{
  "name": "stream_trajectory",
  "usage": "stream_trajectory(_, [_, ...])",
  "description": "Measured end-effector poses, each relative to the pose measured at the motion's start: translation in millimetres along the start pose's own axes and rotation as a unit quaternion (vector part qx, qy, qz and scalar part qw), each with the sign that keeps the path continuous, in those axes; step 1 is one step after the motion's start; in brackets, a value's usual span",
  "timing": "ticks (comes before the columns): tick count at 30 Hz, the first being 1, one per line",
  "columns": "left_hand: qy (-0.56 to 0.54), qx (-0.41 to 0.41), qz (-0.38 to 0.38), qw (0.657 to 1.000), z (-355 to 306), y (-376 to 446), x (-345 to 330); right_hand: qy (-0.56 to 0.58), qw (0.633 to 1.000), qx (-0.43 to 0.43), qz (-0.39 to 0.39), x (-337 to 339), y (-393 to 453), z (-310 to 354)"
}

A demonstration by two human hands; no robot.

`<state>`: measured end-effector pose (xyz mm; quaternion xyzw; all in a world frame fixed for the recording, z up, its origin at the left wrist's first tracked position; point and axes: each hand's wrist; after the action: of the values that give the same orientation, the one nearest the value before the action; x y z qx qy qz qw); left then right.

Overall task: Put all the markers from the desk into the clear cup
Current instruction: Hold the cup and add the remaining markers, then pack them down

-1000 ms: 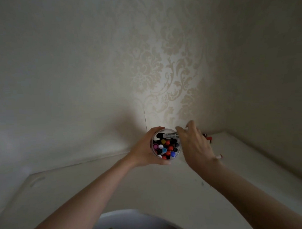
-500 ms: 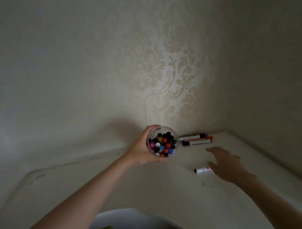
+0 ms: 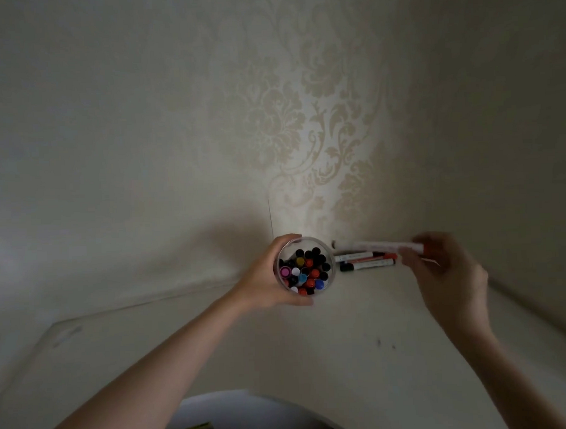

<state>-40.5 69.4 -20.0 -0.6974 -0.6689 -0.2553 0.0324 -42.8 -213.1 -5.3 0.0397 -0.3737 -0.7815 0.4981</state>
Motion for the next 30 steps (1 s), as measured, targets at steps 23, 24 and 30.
stream_trajectory(23, [-0.008, -0.021, -0.009, 1.0, 5, 2, 7, -0.109, 0.974, 0.19, 0.052, -115, -13, 65])
stream_trajectory(24, [-0.007, -0.021, -0.006, 1.0, 5, 2, 7, -0.142, 0.965, 0.217, 0.049, -120, -14, 63])
stream_trajectory(30, [-0.008, -0.017, -0.005, 1.0, 9, 3, 11, -0.101, 0.978, 0.182, 0.001, -113, -4, 27])
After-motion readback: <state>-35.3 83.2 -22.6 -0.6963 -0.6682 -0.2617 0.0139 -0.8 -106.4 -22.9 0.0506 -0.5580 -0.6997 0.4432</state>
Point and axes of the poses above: each hand's wrist, its own y-axis towards the middle knuckle, its own x-axis out of the back of the hand, z = x × y, and after that the axes turned 10 degrees about -y, right-handed
